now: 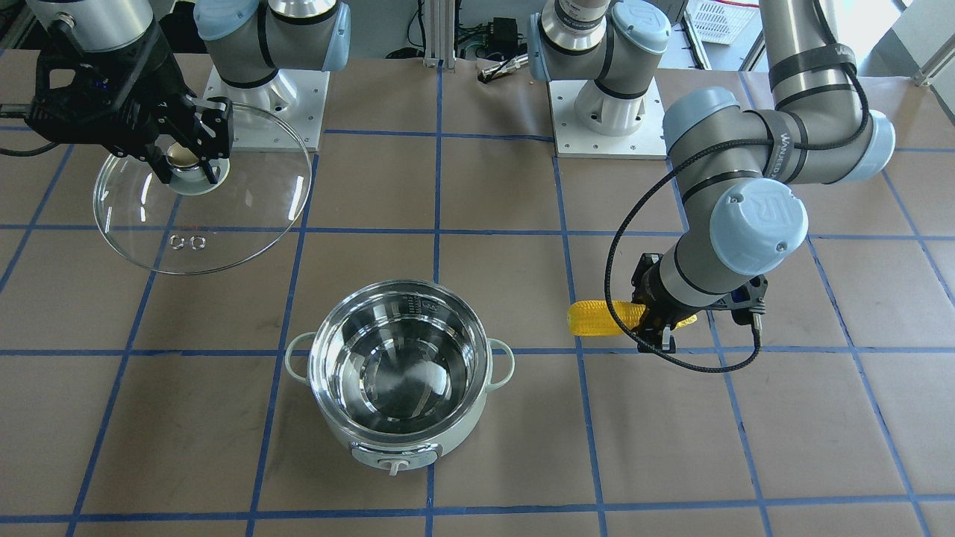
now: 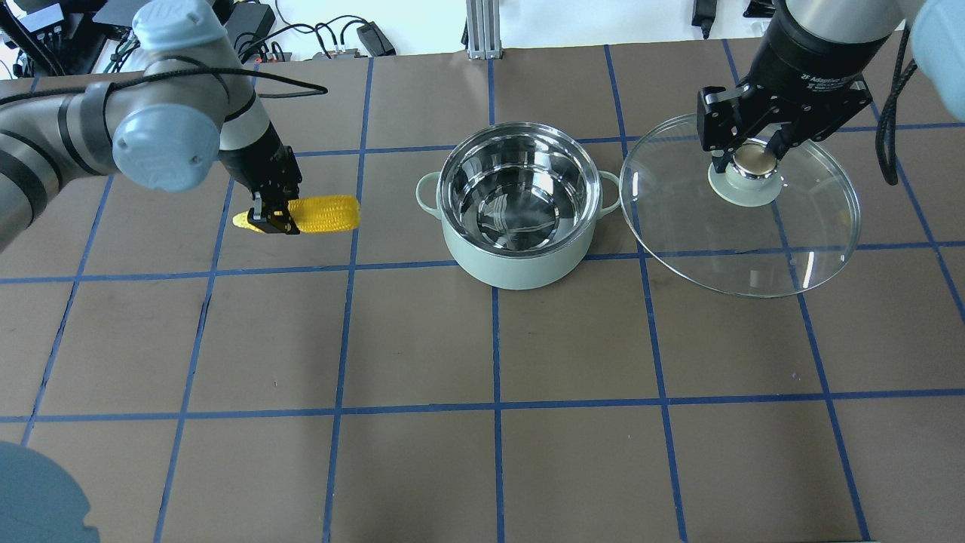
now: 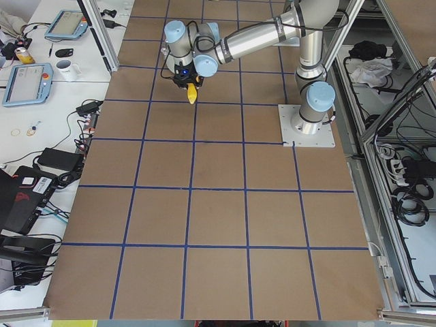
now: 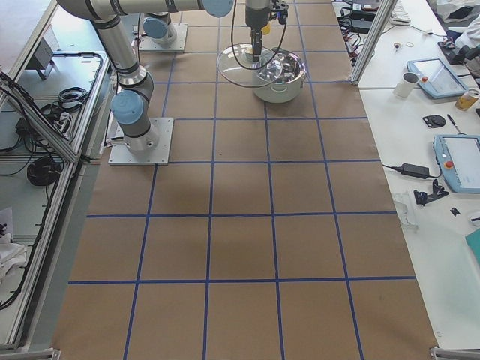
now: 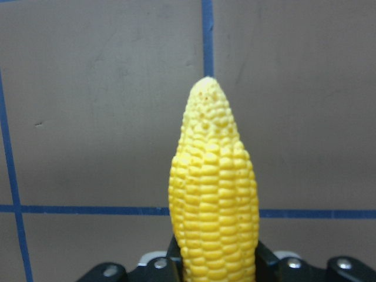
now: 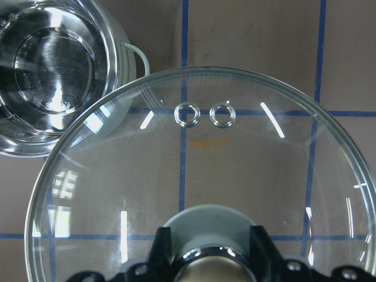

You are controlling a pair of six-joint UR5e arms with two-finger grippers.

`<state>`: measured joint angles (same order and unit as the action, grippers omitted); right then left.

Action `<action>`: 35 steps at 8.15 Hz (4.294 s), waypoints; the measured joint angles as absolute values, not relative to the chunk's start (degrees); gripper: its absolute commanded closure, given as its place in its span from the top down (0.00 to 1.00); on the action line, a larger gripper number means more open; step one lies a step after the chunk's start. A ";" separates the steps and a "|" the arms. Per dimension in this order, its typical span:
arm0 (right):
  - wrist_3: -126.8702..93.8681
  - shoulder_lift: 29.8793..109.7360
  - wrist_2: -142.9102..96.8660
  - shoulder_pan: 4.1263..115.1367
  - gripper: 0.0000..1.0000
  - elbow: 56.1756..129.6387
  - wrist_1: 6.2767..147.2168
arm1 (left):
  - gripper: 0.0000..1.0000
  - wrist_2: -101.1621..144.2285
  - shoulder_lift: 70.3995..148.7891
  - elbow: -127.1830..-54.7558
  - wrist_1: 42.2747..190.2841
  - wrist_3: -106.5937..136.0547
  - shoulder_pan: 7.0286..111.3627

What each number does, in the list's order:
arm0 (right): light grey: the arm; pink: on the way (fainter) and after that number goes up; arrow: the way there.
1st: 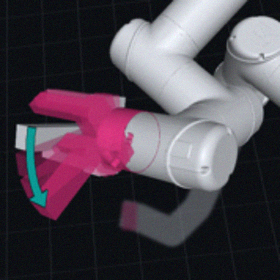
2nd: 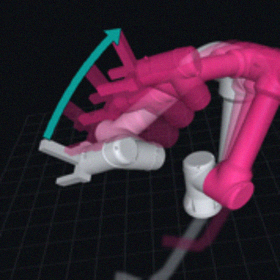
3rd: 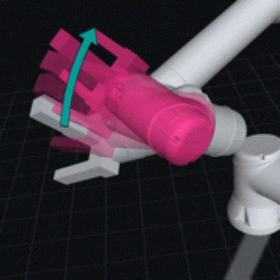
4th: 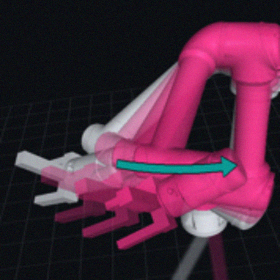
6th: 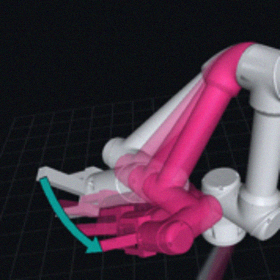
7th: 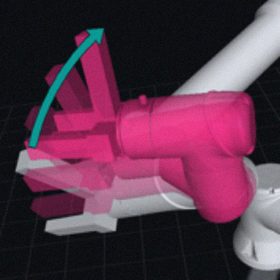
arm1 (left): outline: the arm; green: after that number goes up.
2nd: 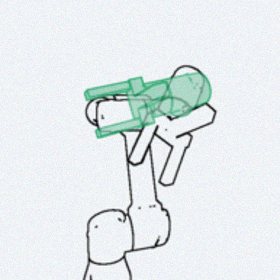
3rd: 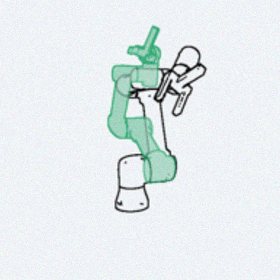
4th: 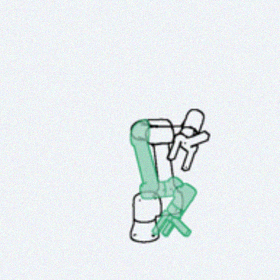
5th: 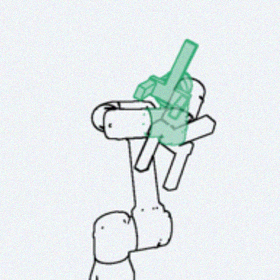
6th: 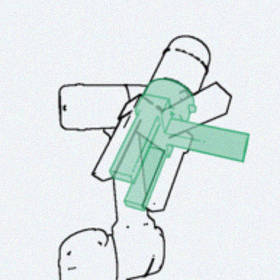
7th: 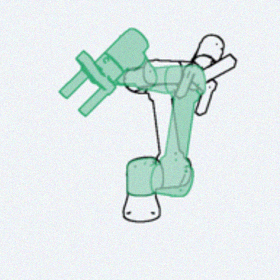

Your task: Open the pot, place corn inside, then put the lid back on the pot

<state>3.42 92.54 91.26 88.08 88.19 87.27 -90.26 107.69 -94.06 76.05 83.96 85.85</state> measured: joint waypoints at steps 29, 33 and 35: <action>5.66 92.30 91.47 88.32 0.26 88.05 88.75 | 1.00 -87.37 110.53 -75.76 71.88 98.13 108.86; -1.32 86.22 90.58 93.76 0.26 86.68 97.97 | 1.00 -87.34 98.24 -76.52 83.45 58.71 92.49; -10.80 77.73 90.76 102.10 0.26 84.09 107.74 | 1.00 -87.37 96.29 -76.84 84.23 37.00 87.31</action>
<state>-10.80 77.73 90.76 102.10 84.09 107.74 -87.37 96.29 -76.84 84.23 37.00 87.31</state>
